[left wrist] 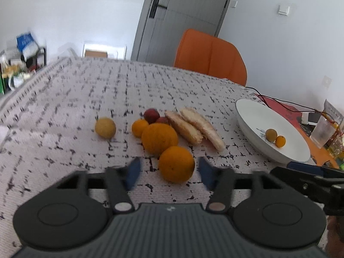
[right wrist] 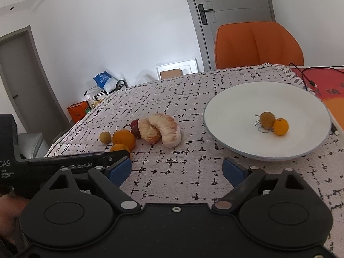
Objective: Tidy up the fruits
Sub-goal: 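Grasp the large orange with the left tool while the right tool grasps a peeled pomelo piece, then carry the orange and pomelo piece into the white bowl and open both tools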
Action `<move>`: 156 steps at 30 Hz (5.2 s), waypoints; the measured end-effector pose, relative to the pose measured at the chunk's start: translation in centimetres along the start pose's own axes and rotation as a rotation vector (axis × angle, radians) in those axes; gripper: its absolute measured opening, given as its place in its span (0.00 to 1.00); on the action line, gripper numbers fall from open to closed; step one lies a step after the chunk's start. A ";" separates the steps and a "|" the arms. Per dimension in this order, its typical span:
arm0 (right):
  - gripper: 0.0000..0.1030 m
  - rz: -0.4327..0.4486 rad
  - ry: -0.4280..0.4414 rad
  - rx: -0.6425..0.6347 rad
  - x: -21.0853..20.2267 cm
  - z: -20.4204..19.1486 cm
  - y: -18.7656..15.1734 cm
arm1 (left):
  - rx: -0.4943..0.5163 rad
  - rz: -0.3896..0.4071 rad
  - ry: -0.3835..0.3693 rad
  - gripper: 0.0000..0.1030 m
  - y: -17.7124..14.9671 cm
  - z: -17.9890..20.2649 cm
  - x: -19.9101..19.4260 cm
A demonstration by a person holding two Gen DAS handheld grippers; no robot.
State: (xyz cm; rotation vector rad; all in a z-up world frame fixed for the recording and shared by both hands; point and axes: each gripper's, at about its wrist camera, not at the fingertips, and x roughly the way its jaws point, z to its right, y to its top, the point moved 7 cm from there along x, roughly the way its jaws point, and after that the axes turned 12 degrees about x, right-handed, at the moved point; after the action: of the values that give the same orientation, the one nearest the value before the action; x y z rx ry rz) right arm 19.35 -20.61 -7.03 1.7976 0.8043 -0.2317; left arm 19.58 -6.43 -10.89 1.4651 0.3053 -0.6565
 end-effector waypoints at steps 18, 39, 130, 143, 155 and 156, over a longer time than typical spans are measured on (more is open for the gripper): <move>0.53 -0.022 -0.032 -0.028 4.9 -1.3 1.0 | 0.004 0.061 0.062 0.34 1.2 -3.5 -2.7; 0.32 -0.004 -0.123 -0.031 8.1 -2.3 1.5 | -0.039 0.088 0.060 0.34 0.7 -6.6 -3.7; 0.22 0.294 -0.298 0.135 -1.1 14.5 7.5 | 0.259 0.066 -0.139 0.34 7.2 13.3 6.5; 0.24 0.274 -0.300 0.148 -1.2 14.3 6.9 | 0.248 0.068 -0.151 0.34 7.1 13.2 6.8; 0.28 0.286 -0.292 0.142 -3.0 12.8 6.5 | 0.216 0.111 -0.116 0.44 7.6 11.3 3.9; 0.29 0.283 -0.289 0.140 -3.0 12.6 6.4 | 0.210 0.115 -0.113 0.46 7.6 11.0 3.6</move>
State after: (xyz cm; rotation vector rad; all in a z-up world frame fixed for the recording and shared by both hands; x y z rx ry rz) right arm 23.91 -34.23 -5.34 1.9287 0.3321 -0.3581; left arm 24.68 -18.11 -5.57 1.6247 0.0648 -0.6910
